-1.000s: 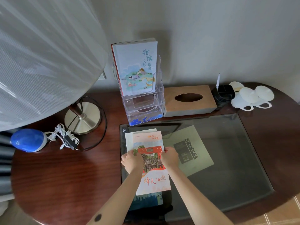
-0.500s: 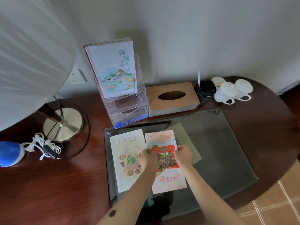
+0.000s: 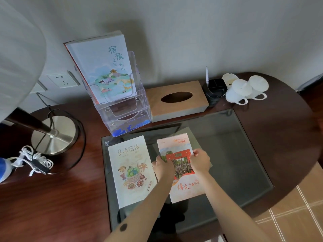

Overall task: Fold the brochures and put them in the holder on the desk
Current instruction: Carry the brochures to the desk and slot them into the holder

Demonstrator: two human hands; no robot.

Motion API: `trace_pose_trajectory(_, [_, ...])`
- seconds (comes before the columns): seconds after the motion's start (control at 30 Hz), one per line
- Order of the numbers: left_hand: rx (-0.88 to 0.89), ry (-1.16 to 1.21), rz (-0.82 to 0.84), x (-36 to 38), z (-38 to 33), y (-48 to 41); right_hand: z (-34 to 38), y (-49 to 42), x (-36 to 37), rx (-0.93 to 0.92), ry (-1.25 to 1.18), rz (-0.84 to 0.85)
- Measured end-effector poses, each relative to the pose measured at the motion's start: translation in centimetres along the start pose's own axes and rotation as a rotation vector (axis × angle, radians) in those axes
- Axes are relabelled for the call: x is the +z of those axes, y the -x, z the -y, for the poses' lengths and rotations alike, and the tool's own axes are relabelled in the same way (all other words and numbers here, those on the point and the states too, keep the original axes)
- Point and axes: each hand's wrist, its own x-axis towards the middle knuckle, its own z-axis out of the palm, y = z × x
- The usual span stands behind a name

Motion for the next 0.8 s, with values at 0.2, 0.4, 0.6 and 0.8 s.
trace_pose_trajectory(0.2, [0.291, 0.043, -0.222, -2.9, -0.7, -0.4, 3.8, 2.2, 0.8, -0.213, 0.020, -0.176])
trace_pose_trajectory(0.4, [0.227, 0.080, -0.432, -8.9, 1.5, -2.5, 9.3, 7.3, 5.4, -0.532, -0.097, 0.045])
trace_pose_trajectory(0.6, [0.080, 0.093, -0.435, -11.2, 4.5, -2.8, 10.4, 10.4, 8.6, -0.391, 0.149, 0.173])
trace_pose_trajectory(0.8, [0.015, 0.129, -0.335, -11.4, 5.2, -2.3, 9.7, 10.4, 8.8, -0.294, 0.209, 0.227])
